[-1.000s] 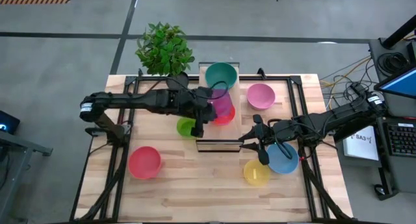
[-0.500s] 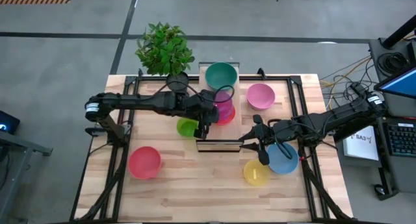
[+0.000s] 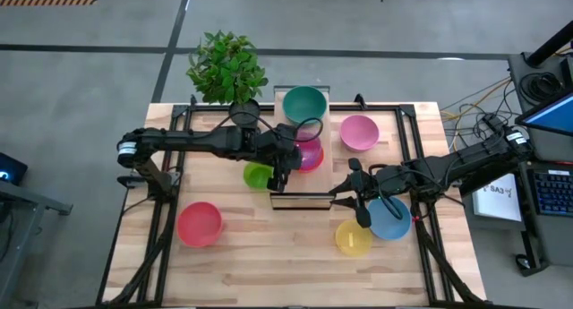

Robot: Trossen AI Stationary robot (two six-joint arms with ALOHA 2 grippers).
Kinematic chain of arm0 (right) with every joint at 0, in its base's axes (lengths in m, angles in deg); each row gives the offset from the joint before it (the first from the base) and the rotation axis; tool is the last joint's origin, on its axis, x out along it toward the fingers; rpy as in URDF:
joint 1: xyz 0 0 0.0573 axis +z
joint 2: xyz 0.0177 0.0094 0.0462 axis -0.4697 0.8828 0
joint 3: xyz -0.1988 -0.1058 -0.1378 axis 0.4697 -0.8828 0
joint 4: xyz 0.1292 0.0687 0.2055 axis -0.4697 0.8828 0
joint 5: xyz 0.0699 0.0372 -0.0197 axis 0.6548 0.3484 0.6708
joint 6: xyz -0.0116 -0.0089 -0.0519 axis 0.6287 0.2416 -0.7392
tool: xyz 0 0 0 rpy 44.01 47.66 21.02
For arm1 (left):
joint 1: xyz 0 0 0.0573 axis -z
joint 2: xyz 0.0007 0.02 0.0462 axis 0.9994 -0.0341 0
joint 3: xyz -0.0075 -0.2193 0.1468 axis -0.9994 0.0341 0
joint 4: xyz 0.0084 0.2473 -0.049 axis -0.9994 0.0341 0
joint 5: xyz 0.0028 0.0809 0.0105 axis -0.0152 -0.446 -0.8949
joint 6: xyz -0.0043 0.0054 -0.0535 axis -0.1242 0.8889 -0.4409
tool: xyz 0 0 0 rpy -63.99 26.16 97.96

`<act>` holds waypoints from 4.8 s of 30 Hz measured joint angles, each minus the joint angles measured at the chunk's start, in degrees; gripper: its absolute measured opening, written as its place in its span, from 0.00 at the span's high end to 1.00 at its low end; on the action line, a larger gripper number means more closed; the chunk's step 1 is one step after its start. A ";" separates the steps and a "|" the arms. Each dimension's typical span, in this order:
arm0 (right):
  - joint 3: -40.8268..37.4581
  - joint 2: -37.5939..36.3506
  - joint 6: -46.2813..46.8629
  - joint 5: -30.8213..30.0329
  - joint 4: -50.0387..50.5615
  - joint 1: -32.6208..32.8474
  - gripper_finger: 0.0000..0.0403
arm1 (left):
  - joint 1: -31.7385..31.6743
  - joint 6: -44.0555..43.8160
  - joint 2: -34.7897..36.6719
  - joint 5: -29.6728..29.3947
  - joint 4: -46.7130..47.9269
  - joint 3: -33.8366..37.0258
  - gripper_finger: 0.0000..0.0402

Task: Place and stack bowls onto a shelf
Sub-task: Stack the purple transparent bowl into the orange transparent bowl on the shelf, then stack the pink bowl into the blue bowl on the shelf

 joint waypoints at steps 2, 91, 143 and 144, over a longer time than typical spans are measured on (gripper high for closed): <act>0.00 0.00 -0.01 0.00 0.00 -0.01 0.69 | 0.00 0.00 0.00 -0.02 0.00 0.00 0.85; 12.24 17.26 -19.83 12.97 48.31 -52.52 0.56 | 3.74 -15.24 42.80 -9.77 -27.40 46.90 0.74; 27.55 13.82 -24.35 -5.47 45.13 -47.91 0.98 | 3.74 -14.09 41.16 -9.76 -27.62 46.90 0.74; 29.16 14.23 -24.69 -6.34 45.11 -47.33 0.98 | 3.74 -14.09 41.16 -9.77 -27.63 46.90 0.74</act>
